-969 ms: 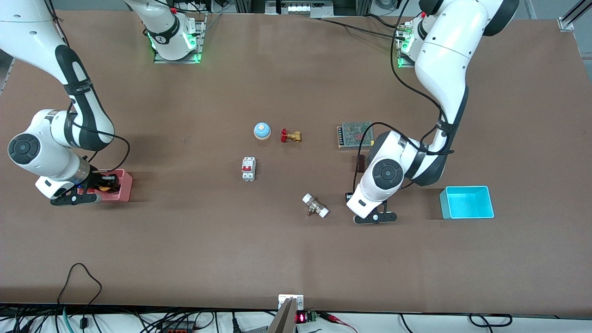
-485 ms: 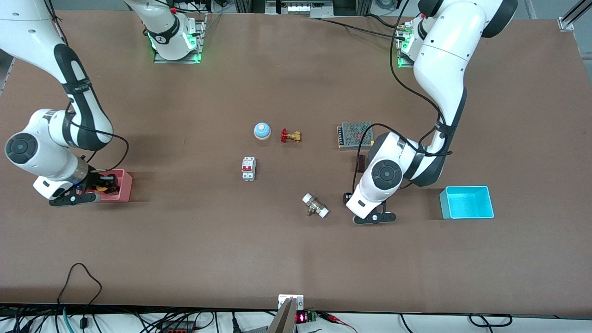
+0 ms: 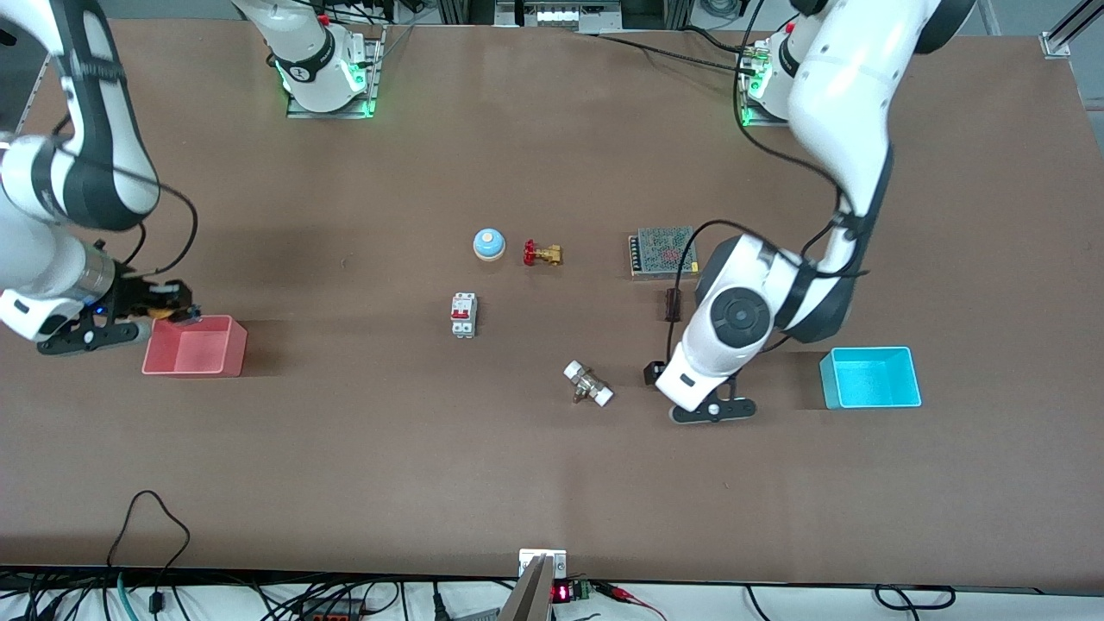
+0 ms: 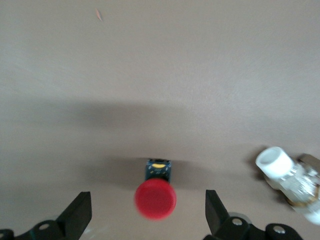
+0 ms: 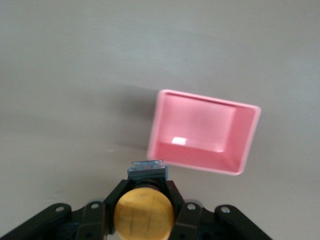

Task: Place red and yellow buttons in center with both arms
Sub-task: 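Carry the red button to the table center with the left gripper and release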

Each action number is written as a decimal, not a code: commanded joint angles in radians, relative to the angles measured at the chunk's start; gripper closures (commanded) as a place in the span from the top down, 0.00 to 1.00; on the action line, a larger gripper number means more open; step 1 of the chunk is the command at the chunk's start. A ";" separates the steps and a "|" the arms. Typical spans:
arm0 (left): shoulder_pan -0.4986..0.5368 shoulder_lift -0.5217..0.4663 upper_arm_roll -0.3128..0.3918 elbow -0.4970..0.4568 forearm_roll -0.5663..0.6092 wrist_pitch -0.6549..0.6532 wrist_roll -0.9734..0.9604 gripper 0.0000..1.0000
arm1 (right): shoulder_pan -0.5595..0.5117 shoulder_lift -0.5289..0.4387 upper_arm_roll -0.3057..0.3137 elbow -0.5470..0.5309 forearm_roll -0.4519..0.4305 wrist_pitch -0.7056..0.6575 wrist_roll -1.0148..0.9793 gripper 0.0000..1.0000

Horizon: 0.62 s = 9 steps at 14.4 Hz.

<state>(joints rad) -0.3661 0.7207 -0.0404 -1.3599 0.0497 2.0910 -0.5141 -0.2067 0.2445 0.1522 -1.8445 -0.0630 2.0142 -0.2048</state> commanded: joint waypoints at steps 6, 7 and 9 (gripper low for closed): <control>0.157 -0.256 0.011 0.019 -0.004 -0.262 0.449 1.00 | 0.184 0.148 0.101 -0.032 -0.050 0.132 0.427 0.13; 0.170 -0.259 0.011 0.053 -0.007 -0.341 0.494 1.00 | 0.199 0.176 0.101 -0.032 -0.063 0.161 0.445 0.13; 0.211 -0.261 0.011 0.154 -0.004 -0.519 0.523 1.00 | 0.214 0.225 0.101 -0.032 -0.122 0.204 0.494 0.13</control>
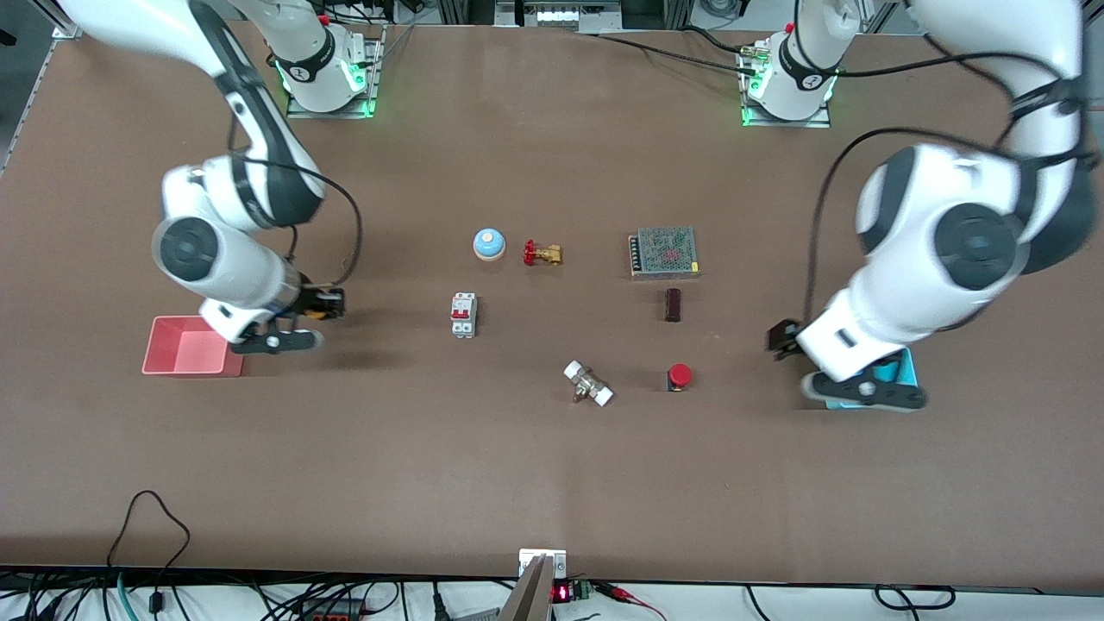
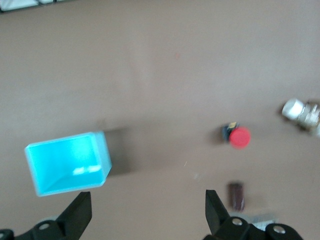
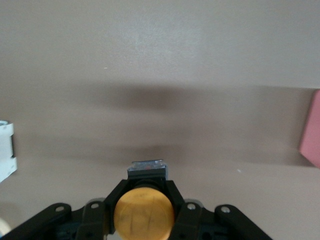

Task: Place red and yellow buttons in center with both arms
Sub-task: 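Carry the yellow button toward center with the right gripper while the left gripper withdraws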

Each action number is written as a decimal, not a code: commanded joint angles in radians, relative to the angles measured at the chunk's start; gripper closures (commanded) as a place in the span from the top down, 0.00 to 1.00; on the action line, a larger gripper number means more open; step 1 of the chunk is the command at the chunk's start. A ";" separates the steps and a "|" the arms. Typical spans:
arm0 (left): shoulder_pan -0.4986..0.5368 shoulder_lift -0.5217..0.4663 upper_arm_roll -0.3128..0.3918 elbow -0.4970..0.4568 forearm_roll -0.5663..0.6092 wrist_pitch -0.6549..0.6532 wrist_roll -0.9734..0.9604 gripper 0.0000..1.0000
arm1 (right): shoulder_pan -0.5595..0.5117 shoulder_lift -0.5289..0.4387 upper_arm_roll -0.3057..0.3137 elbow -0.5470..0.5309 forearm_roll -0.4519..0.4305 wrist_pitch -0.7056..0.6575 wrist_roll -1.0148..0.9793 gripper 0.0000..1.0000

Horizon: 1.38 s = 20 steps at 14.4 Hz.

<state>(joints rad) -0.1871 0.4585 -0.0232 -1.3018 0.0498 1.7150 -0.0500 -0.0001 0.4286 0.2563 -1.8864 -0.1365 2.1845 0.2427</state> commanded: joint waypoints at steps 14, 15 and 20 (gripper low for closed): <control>0.136 -0.319 -0.020 -0.320 0.036 0.012 0.157 1.00 | -0.005 0.108 -0.003 0.013 -0.098 0.118 0.075 1.00; 0.138 -0.308 -0.015 -0.297 0.022 0.020 0.151 1.00 | -0.005 0.108 -0.003 0.013 -0.098 0.118 0.078 1.00; 0.153 -0.343 -0.012 -0.308 0.007 0.028 0.116 1.00 | -0.037 -0.016 -0.005 0.023 -0.011 0.095 0.067 1.00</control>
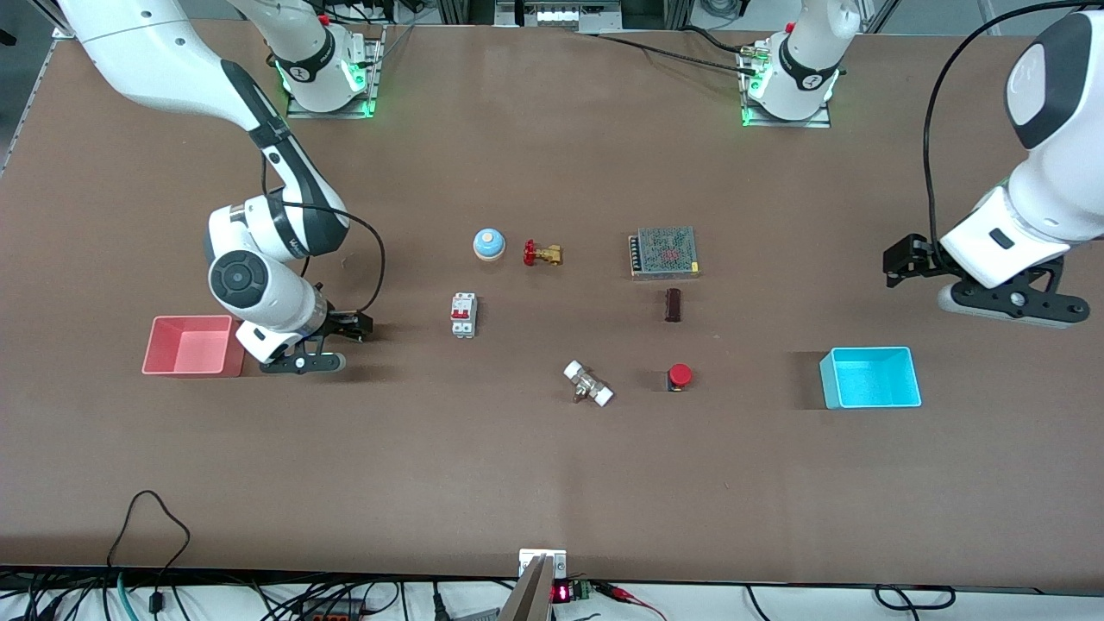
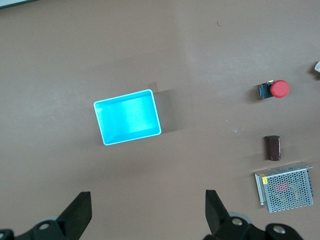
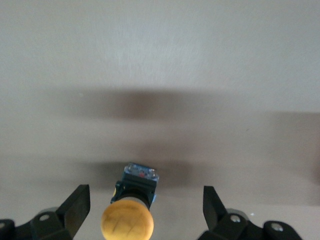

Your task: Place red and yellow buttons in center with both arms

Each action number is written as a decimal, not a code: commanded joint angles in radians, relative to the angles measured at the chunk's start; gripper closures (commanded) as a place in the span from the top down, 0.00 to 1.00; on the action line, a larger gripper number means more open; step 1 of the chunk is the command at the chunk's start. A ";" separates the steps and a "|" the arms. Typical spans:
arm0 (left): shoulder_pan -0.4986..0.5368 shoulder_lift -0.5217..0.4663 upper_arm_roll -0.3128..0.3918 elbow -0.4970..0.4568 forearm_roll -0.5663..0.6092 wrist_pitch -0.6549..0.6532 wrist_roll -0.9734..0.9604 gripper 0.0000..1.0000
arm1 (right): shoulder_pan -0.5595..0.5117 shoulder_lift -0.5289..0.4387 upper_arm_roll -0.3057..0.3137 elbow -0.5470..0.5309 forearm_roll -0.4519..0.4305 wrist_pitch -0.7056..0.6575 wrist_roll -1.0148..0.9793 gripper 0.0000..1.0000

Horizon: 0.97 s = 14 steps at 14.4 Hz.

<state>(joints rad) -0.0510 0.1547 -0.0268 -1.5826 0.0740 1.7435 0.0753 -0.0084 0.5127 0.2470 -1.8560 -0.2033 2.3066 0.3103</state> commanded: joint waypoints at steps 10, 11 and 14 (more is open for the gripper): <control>0.042 -0.161 -0.019 -0.169 -0.025 0.074 -0.046 1.00 | -0.061 -0.500 -0.136 0.156 0.165 -0.628 -0.097 1.00; 0.042 -0.161 -0.019 -0.169 -0.025 0.065 -0.063 1.00 | -0.059 -0.516 -0.144 0.156 0.165 -0.645 -0.114 1.00; 0.042 -0.161 -0.021 -0.165 -0.026 0.040 -0.062 1.00 | -0.061 -0.513 -0.163 0.159 0.202 -0.651 -0.143 1.00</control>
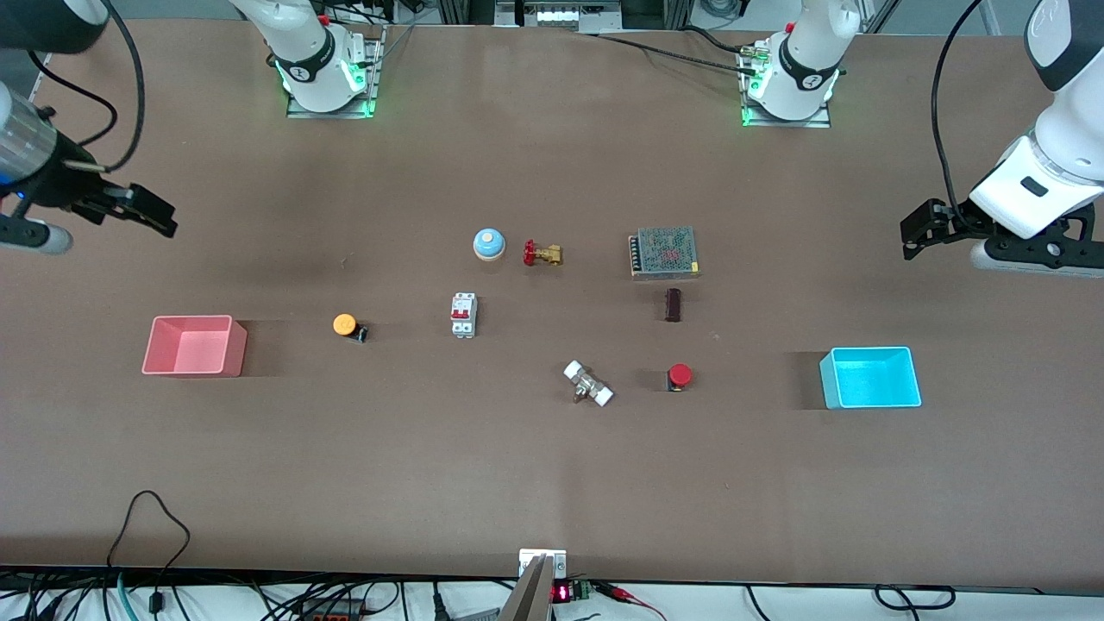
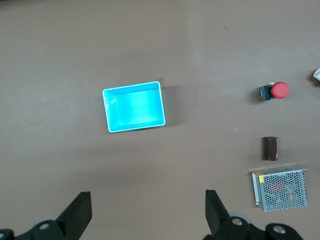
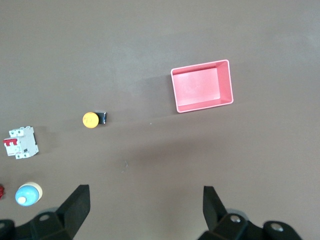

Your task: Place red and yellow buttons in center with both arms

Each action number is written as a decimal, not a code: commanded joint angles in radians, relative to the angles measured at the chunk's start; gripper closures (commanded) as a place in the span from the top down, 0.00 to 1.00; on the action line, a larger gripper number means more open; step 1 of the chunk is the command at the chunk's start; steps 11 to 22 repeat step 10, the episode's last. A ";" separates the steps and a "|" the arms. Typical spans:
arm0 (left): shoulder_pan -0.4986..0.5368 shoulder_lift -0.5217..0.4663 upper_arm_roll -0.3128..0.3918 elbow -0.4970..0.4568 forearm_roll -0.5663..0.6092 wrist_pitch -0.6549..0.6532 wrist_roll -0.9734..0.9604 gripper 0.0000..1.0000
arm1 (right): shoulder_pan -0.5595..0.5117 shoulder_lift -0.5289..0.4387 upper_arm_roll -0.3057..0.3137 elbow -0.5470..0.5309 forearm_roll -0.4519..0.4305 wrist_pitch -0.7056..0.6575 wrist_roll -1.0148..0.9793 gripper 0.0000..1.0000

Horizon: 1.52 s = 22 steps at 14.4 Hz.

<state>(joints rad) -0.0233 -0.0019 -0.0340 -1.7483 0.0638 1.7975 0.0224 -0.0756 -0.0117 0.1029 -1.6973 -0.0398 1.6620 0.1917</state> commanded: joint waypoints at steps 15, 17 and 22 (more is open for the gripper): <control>0.013 -0.004 -0.014 0.003 -0.019 -0.015 -0.007 1.00 | -0.006 0.073 -0.017 0.077 0.055 -0.045 -0.028 1.00; 0.013 -0.004 -0.014 0.003 -0.019 -0.015 -0.007 1.00 | -0.006 0.073 -0.017 0.077 0.055 -0.045 -0.028 1.00; 0.013 -0.004 -0.014 0.003 -0.019 -0.015 -0.007 1.00 | -0.006 0.073 -0.017 0.077 0.055 -0.045 -0.028 1.00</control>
